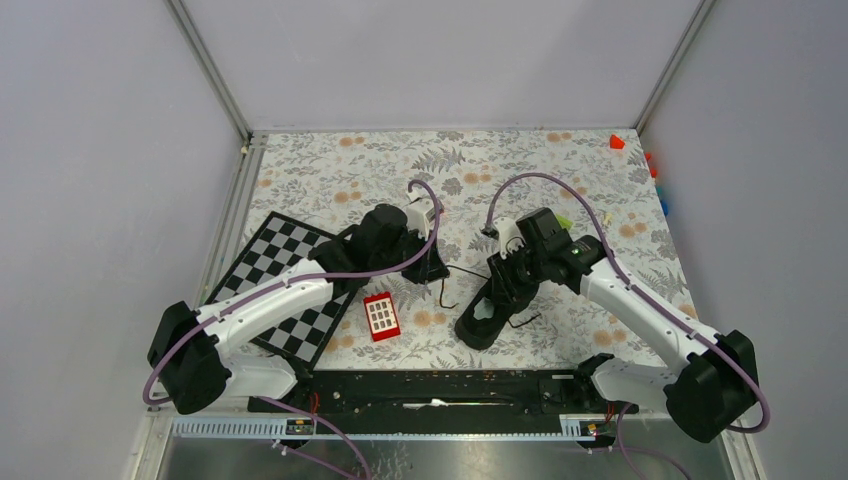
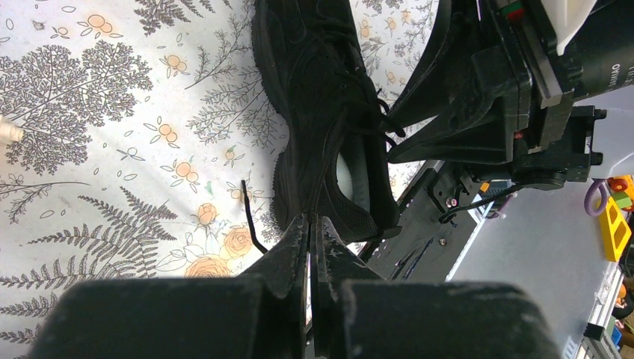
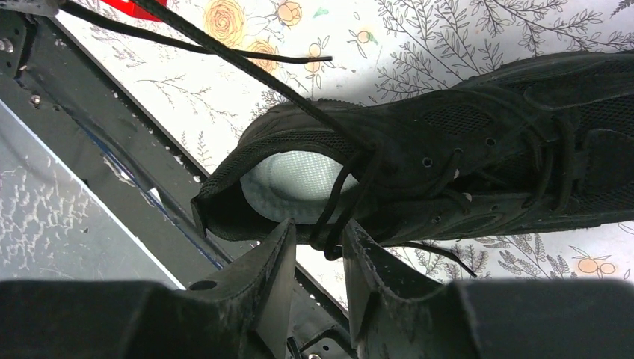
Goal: Tie the shoes
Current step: Cross the shoelace with the shoelace.
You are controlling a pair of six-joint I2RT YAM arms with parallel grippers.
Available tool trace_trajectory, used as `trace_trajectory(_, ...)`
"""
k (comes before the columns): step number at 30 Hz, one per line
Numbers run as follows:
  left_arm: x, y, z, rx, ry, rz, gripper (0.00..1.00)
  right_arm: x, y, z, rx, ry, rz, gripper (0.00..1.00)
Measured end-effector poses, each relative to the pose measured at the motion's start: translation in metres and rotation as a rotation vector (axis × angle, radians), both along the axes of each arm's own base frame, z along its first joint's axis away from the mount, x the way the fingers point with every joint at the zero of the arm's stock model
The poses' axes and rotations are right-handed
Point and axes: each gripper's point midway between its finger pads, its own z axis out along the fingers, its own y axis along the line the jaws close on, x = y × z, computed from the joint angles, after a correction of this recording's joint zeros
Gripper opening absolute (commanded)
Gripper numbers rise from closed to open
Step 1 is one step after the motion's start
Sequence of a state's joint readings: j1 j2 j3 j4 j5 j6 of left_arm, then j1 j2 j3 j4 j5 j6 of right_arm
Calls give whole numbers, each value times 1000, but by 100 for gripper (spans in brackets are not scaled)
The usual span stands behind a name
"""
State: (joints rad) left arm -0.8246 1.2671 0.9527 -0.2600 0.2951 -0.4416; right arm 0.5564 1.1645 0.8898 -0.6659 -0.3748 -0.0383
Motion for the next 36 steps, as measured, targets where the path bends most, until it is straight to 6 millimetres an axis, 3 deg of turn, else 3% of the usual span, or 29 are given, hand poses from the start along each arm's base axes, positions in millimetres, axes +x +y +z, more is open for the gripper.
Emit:
trace_trajectory(3, -1, 1, -3, 4, 4, 0, 0, 0, 0, -3, -17, -1, 5, 32)
trace_trajectory(7, -2, 2, -6, 10, 9, 0, 0, 3, -1, -3, -36, -22, 3, 0)
trace_trajectory(17, -2, 2, -4, 7, 6, 0, 0, 11, -7, -7, -98, -61, -25, 0)
trace_trajectory(27, -3, 3, 1, -4, -4, 0, 0, 37, -25, 7, -118, -264, -190, 0)
trace_trajectory(36, -14, 8, -6, -1, 14, -13, 0, 49, -29, -1, -137, -310, -273, 0)
